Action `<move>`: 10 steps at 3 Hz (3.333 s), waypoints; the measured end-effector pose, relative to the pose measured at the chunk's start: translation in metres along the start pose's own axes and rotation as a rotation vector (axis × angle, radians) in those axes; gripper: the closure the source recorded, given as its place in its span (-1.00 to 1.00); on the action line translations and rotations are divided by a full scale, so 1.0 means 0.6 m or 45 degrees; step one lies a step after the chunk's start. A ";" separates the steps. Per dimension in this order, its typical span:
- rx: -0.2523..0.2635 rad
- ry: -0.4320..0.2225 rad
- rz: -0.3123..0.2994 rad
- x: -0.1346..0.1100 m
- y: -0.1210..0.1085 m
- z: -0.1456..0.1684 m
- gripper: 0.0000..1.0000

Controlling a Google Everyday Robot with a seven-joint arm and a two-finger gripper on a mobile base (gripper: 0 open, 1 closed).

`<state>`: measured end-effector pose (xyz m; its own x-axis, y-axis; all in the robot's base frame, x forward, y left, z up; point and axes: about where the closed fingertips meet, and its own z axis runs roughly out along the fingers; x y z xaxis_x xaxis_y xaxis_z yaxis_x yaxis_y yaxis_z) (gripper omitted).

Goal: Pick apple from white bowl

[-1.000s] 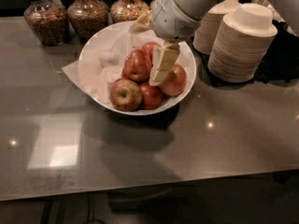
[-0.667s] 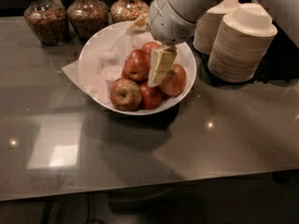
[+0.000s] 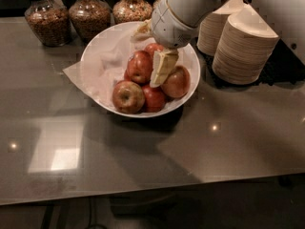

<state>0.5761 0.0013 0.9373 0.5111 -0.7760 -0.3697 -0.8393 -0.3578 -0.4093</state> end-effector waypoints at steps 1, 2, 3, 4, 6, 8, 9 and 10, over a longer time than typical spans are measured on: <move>-0.005 0.009 -0.002 0.009 -0.007 0.008 -0.48; -0.025 0.011 -0.013 0.011 -0.013 0.024 -0.48; -0.047 0.006 -0.036 0.004 -0.019 0.039 -0.48; -0.051 0.005 -0.039 0.002 -0.020 0.038 -0.50; -0.078 0.009 -0.052 -0.004 -0.023 0.043 -0.14; -0.078 0.009 -0.052 -0.004 -0.023 0.043 0.80; -0.078 0.009 -0.052 -0.004 -0.023 0.043 1.00; -0.078 0.009 -0.052 -0.004 -0.023 0.043 1.00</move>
Offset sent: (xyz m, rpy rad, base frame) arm 0.0195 0.0080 -0.0165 -0.0316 0.0118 0.0211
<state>0.5911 0.0214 0.9221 0.5439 -0.7636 -0.3481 -0.8278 -0.4201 -0.3718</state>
